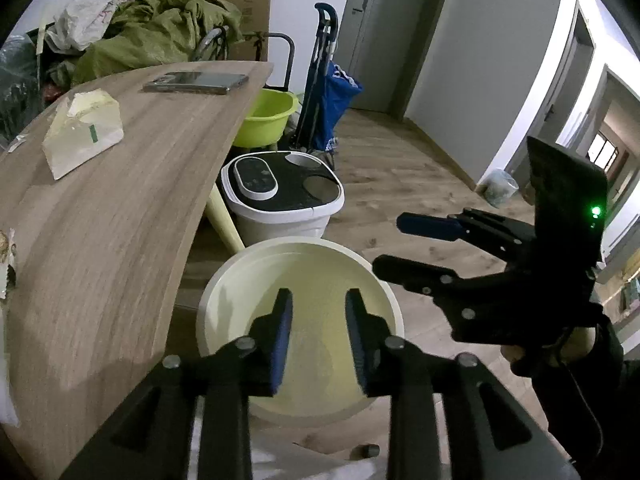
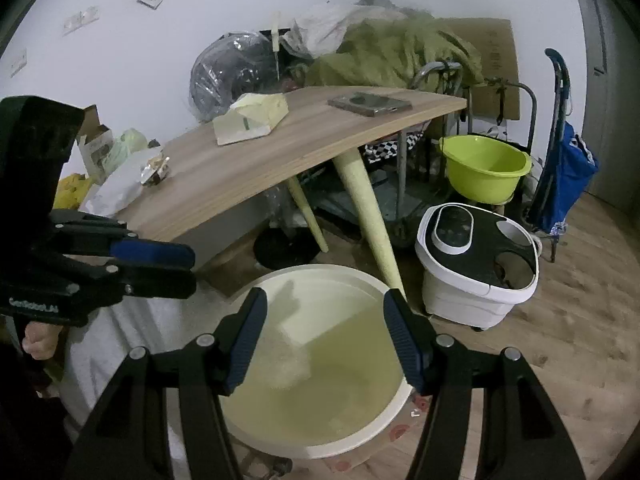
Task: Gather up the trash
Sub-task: 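Open the left tool to drop the plastic bag into the bucket, then return the left tool to the table and grasp the tan paper wrapper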
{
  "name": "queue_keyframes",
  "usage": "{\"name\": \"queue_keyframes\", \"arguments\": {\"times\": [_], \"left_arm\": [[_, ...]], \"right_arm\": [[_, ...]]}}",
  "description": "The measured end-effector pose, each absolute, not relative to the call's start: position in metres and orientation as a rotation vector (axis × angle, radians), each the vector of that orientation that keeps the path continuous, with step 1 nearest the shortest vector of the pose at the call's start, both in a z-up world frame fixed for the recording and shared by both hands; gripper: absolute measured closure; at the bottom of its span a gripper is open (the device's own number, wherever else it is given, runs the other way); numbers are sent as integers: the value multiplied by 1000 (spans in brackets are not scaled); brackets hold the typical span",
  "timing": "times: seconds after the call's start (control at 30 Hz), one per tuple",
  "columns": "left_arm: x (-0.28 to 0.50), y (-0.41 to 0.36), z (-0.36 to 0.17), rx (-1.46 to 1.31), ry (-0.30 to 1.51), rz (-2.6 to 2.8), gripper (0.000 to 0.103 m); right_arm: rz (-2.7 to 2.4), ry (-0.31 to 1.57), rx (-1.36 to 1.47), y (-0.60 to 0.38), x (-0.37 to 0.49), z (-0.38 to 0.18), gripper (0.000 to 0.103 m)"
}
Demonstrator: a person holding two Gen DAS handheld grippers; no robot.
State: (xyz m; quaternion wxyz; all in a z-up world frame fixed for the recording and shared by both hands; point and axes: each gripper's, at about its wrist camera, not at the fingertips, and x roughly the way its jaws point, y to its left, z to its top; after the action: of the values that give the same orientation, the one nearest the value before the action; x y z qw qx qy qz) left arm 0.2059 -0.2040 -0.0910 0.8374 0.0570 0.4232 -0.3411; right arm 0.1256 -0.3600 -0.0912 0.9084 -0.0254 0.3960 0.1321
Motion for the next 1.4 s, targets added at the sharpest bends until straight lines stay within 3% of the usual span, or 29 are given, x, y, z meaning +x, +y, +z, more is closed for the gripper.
{"name": "queue_keyframes", "arguments": {"times": [0.47, 0.7, 1.4], "left_arm": [[174, -131, -64, 67, 747, -517, 69], [163, -82, -54, -9, 707, -401, 43], [132, 34, -43, -185, 658, -79, 38]], "right_arm": [[344, 792, -107, -306, 146, -73, 45], [410, 754, -115, -266, 152, -60, 45], [604, 739, -189, -168, 195, -50, 44]]}}
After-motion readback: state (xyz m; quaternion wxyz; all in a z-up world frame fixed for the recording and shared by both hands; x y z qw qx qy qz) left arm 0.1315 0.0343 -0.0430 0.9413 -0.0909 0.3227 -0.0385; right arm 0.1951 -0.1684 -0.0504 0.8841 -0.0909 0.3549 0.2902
